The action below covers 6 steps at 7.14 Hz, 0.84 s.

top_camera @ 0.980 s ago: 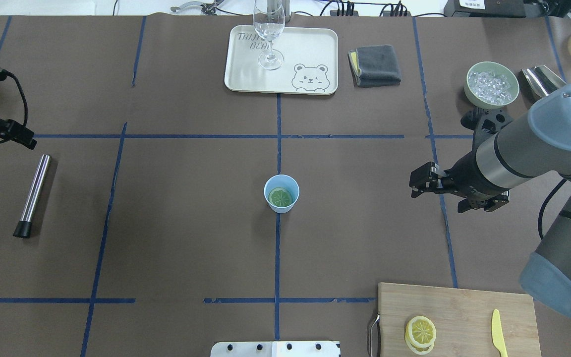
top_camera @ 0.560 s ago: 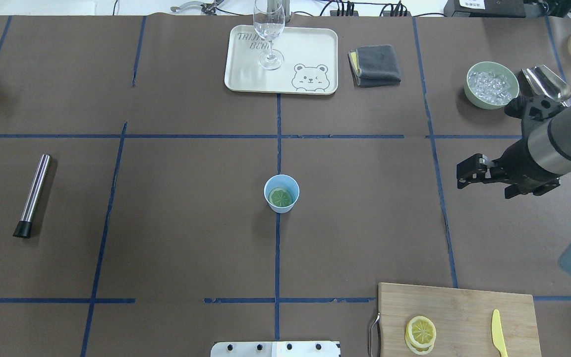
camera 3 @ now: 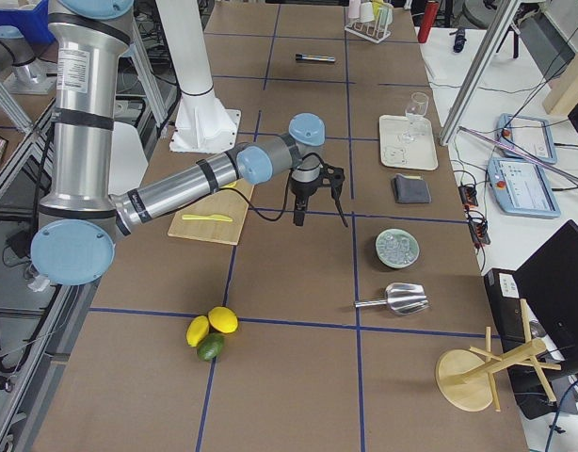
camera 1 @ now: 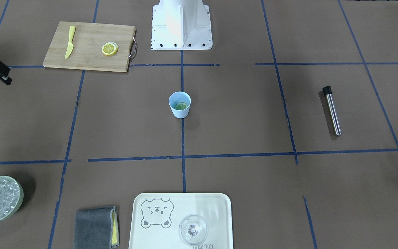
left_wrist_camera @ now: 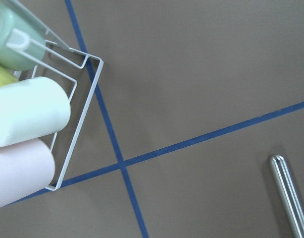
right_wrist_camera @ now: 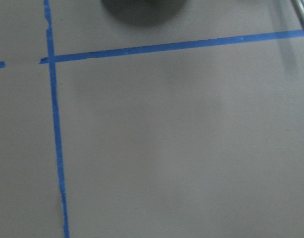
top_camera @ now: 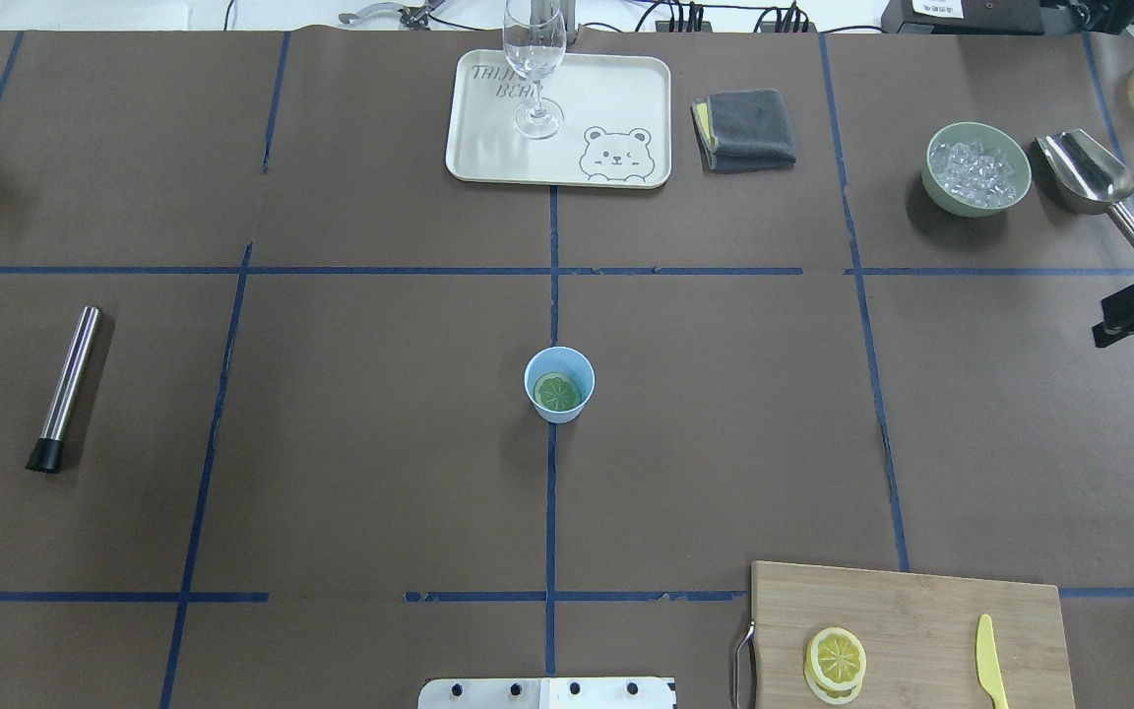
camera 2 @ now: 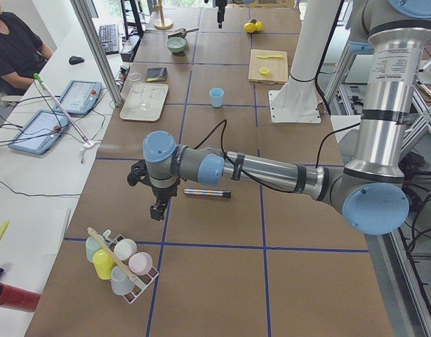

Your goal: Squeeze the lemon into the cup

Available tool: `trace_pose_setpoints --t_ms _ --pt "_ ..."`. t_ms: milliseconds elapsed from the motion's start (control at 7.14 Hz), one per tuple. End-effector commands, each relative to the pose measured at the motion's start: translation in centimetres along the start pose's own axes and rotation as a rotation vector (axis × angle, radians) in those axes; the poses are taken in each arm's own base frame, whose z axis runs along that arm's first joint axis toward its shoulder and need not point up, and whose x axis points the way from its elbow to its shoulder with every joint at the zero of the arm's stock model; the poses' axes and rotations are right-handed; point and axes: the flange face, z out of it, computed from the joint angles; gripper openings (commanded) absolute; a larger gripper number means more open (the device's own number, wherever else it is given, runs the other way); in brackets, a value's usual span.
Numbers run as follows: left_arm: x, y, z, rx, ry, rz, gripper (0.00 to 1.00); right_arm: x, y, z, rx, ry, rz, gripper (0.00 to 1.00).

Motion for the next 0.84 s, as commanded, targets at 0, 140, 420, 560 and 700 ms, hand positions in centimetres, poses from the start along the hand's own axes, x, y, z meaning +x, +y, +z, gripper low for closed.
trace_pose_setpoints --t_ms 0,140,420,560,700 --pt "-1.7 3.2 0.6 -0.029 0.025 -0.044 1.0 9.5 0.6 0.1 -0.014 0.017 -0.081 1.0" --pt "-2.0 3.4 1.0 -0.037 0.023 -0.057 1.0 13.2 0.5 1.0 -0.03 0.029 -0.129 1.0" --pt "-1.6 3.1 0.7 -0.039 0.02 -0.064 1.0 14.6 1.1 1.4 -0.042 0.032 -0.135 1.0" --pt "-1.7 3.3 0.8 -0.054 0.019 -0.087 1.0 15.9 1.6 0.9 -0.038 0.034 -0.147 1.0" --pt "-1.7 3.5 0.8 -0.053 0.027 -0.086 1.0 15.8 1.5 0.4 -0.054 0.037 -0.142 1.0"
